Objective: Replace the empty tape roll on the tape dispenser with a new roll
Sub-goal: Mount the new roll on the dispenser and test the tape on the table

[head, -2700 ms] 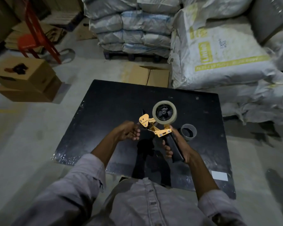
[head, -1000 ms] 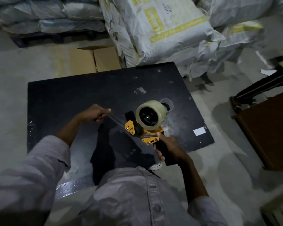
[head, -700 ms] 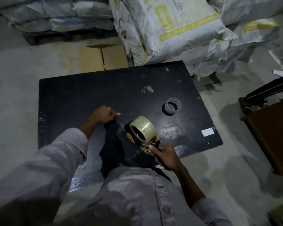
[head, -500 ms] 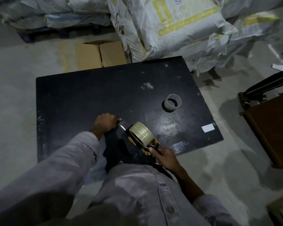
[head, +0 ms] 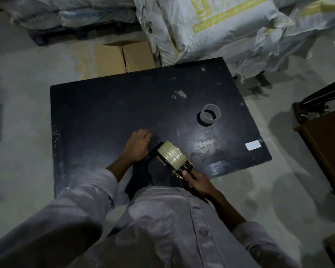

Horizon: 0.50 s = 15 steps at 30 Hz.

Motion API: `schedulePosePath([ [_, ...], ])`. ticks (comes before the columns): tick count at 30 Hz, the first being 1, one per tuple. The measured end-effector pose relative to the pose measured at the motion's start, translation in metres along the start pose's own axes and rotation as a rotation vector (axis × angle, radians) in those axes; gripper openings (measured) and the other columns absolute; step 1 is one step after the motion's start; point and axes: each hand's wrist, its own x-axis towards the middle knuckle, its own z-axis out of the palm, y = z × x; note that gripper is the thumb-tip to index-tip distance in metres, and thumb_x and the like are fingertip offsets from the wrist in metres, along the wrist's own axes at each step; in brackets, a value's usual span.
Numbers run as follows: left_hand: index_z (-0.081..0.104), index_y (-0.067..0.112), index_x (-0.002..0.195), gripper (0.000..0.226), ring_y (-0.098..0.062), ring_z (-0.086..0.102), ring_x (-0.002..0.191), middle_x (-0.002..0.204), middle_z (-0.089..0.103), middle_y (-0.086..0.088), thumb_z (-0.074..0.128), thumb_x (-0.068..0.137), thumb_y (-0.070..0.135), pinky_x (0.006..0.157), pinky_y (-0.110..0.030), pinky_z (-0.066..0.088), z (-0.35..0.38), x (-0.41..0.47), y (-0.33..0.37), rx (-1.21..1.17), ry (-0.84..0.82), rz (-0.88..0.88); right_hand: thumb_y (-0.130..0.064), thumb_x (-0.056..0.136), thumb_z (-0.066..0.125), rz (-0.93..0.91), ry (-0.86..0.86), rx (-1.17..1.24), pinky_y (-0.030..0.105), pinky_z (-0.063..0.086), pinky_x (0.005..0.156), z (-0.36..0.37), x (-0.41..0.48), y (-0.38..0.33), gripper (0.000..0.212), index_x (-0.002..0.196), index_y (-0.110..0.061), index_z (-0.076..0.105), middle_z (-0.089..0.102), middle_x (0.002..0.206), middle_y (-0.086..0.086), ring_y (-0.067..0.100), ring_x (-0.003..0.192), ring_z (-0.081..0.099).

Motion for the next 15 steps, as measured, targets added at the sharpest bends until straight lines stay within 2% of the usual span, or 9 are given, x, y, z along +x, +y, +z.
schedulePosePath([
  [2,0.049,0.013,0.168,0.063,-0.035,0.039,0.165,0.177,0.044,-0.009,0.057,0.107,0.025,0.131,-0.051,0.031,0.011,-0.023,-0.002,0.096,-0.163,0.092,-0.057,0.113,0.054,0.000,0.001,0.010,0.017,0.045,0.077,0.000,0.003,0.005,0.030,0.088,-0.050,0.067,0.069,0.075,-0.042,-0.019,0.075,0.065],
  [4,0.019,0.017,0.180,0.070,-0.027,0.011,0.175,0.189,0.013,-0.004,0.034,0.115,0.038,0.140,-0.052,0.014,0.019,-0.045,-0.004,0.156,-0.236,0.074,-0.073,0.107,0.052,-0.015,0.012,0.024,0.026,0.047,0.081,0.003,0.007,0.011,0.032,0.086,-0.056,0.070,0.070,0.078,-0.040,-0.014,0.076,0.066],
  [5,0.009,0.019,0.181,0.070,-0.026,0.003,0.176,0.190,0.003,-0.003,0.024,0.116,0.042,0.141,-0.054,0.011,0.023,-0.053,-0.005,0.173,-0.247,0.055,-0.084,0.101,0.049,-0.023,0.009,0.033,0.029,0.049,0.082,0.003,0.009,0.014,0.036,0.087,-0.058,0.071,0.071,0.080,-0.039,-0.011,0.079,0.067],
  [7,0.001,0.022,0.181,0.071,-0.026,-0.001,0.176,0.190,-0.004,-0.002,0.015,0.115,0.046,0.141,-0.058,0.010,0.023,-0.057,-0.004,0.160,-0.259,0.014,-0.098,0.090,0.045,-0.031,0.019,0.021,0.031,0.052,0.084,0.004,0.011,0.018,0.046,0.092,-0.061,0.072,0.074,0.083,-0.033,-0.004,0.081,0.068],
  [10,0.001,0.025,0.181,0.073,-0.024,0.000,0.176,0.190,-0.005,0.000,0.010,0.113,0.050,0.140,-0.061,0.011,0.019,-0.053,-0.003,0.127,-0.281,0.002,-0.087,0.096,0.050,-0.052,0.012,0.038,0.031,0.051,0.086,0.004,0.010,0.017,0.043,0.096,-0.051,0.073,0.076,0.088,-0.022,-0.008,0.077,0.067],
  [12,-0.001,0.027,0.181,0.075,-0.023,-0.005,0.176,0.189,-0.009,0.003,0.007,0.111,0.052,0.140,-0.061,0.007,0.018,-0.052,-0.004,0.111,-0.302,-0.016,-0.085,0.097,0.050,-0.069,0.015,0.034,0.031,0.051,0.086,0.003,0.009,0.015,0.043,0.099,-0.048,0.072,0.076,0.093,-0.019,-0.007,0.081,0.068],
  [15,-0.003,0.028,0.181,0.072,-0.022,-0.009,0.175,0.189,-0.012,0.004,0.011,0.113,0.051,0.139,-0.063,0.005,0.017,-0.051,0.000,0.093,-0.329,-0.048,-0.093,0.094,0.047,-0.089,0.033,0.008,0.038,0.059,0.093,0.004,0.009,0.016,0.063,0.105,-0.039,0.076,0.080,0.100,-0.012,0.005,0.096,0.074],
])
